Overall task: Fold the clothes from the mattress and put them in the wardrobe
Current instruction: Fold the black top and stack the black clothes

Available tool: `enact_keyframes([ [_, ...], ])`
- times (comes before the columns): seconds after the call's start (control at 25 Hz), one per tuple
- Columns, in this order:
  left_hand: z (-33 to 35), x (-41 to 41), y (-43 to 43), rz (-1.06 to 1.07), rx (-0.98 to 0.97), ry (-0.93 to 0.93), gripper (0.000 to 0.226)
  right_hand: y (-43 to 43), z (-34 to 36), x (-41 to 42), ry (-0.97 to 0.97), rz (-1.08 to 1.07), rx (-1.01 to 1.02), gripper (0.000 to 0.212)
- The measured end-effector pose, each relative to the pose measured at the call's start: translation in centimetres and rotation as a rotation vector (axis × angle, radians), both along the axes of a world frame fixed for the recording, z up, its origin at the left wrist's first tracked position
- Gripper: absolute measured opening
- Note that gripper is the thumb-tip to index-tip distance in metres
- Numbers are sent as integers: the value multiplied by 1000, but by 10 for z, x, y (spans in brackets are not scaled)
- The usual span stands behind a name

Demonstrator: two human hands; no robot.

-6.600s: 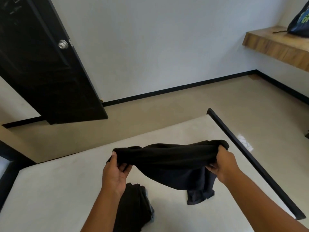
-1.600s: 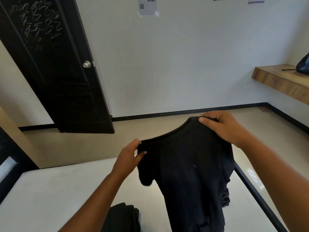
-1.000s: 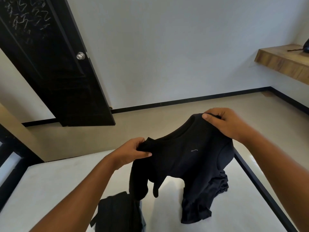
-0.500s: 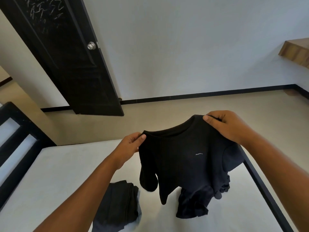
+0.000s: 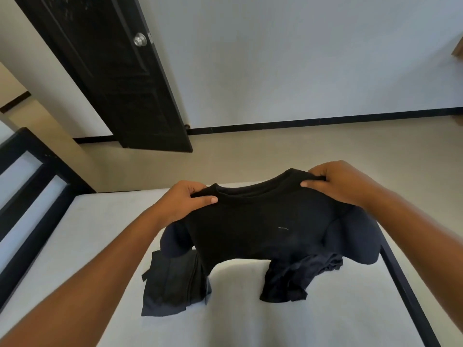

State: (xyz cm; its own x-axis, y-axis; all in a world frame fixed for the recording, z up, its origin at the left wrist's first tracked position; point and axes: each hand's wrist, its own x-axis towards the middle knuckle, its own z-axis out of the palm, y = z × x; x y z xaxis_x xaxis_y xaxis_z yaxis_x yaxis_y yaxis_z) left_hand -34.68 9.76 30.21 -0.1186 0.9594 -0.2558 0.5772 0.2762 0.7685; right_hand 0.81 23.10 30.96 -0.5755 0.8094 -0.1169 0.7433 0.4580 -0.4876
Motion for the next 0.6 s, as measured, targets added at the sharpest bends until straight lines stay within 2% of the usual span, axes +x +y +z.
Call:
enact_keyframes([
  [0.16, 7, 20, -2, -25, -22, -92, 14, 4, -18, -21, -87, -46, 136, 28],
  [0.24, 8, 30, -2, -16, -29, -105, 18, 0, -22, -30, -135, -118, 100, 31],
  [0.32, 9, 42, -1, 29, -9, -133, 24, -8, -23, -45, -86, -194, 24, 33],
  [0.44, 2, 64, 1, 72, 30, -208, 35, -28, -18, -81, 173, -256, -188, 41],
  [0.52, -3, 78, 2, 149, 72, -309, 32, -49, -9, -109, 372, -354, -523, 55],
  [0.6, -7, 91, 2, 200, 127, -335, 26, -65, -2, -130, 467, -407, -827, 56],
])
